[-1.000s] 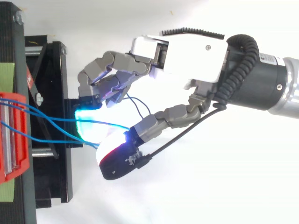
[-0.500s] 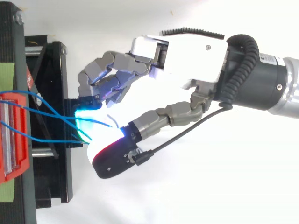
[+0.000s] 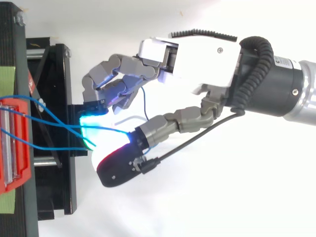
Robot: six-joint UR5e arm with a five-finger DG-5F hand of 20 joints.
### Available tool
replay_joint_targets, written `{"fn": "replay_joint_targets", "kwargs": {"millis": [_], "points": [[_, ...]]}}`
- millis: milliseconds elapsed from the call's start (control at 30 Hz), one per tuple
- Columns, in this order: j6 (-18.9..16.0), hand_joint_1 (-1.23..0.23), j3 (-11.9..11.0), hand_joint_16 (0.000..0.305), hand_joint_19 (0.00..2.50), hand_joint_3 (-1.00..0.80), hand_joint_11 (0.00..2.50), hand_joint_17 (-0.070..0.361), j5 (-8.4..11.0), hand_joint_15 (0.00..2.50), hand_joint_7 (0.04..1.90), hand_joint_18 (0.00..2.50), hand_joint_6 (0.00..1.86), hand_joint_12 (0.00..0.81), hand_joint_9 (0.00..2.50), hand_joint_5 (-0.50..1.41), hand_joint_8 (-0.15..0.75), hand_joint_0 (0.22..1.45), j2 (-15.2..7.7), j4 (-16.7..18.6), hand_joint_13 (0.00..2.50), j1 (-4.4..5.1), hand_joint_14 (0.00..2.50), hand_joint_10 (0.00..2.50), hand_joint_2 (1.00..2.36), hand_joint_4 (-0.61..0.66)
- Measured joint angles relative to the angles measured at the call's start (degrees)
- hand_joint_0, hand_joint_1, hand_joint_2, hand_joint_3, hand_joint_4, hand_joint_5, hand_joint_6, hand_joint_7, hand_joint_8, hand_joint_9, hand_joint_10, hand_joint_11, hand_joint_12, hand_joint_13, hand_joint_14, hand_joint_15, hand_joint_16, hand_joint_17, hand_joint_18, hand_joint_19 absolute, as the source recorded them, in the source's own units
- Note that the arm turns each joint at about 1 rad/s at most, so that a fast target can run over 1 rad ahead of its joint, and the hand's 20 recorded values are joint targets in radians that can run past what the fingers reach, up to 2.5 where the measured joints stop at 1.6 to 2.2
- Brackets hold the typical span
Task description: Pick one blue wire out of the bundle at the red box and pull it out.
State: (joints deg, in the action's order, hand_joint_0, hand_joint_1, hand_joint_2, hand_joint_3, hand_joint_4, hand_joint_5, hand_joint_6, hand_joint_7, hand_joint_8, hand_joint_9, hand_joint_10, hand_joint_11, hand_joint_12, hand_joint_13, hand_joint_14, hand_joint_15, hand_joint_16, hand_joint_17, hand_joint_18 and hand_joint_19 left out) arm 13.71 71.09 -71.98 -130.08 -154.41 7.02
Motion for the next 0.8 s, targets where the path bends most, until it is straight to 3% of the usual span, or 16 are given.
{"fn": "replay_joint_targets", "kwargs": {"millis": [133,267,300,367,467,600,800], "points": [[0.0,-1.06,0.0,0.068,0.39,-0.5,0.64,0.153,0.0,0.22,0.99,0.75,0.86,0.494,0.74,-0.2,0.403,0.47,0.0,0.0,0.57,0.0,0.01,0.01,1.0,0.3],[0.0,-1.01,0.0,0.076,0.37,-0.5,0.64,0.172,0.0,0.22,0.94,0.79,0.87,0.529,0.73,-0.21,0.431,0.38,0.0,0.0,0.56,-0.06,0.01,0.01,1.0,0.34],[0.0,-0.97,0.0,0.079,0.37,-0.5,0.64,0.177,0.0,0.22,0.92,0.8,0.87,0.542,0.74,-0.2,0.441,0.36,0.0,0.0,0.56,-0.06,0.01,0.01,1.0,0.35],[0.0,-0.62,0.0,0.085,0.41,-0.5,0.59,0.19,0.0,0.24,0.94,0.82,0.84,0.567,0.79,-0.19,0.474,0.34,0.0,0.0,0.57,-0.07,0.01,0.01,1.0,0.35],[0.0,-0.37,0.0,0.07,0.5,-0.5,0.55,0.158,0.0,0.25,1.04,0.66,0.76,0.5,0.79,-0.16,0.417,0.48,0.0,0.0,0.52,-0.07,0.01,0.01,1.0,0.26],[0.0,-0.39,0.0,0.063,0.53,-0.44,0.54,0.142,0.0,0.25,1.11,0.6,0.72,0.466,0.79,-0.15,0.394,0.57,0.0,0.1,0.5,-0.08,0.01,0.02,1.0,0.23],[0.0,-0.47,0.0,0.062,0.53,-0.28,0.57,0.139,0.01,0.25,1.1,0.64,0.72,0.462,0.82,-0.15,0.394,0.6,0.0,0.0,0.53,-0.08,0.01,0.01,1.02,0.23]]}}
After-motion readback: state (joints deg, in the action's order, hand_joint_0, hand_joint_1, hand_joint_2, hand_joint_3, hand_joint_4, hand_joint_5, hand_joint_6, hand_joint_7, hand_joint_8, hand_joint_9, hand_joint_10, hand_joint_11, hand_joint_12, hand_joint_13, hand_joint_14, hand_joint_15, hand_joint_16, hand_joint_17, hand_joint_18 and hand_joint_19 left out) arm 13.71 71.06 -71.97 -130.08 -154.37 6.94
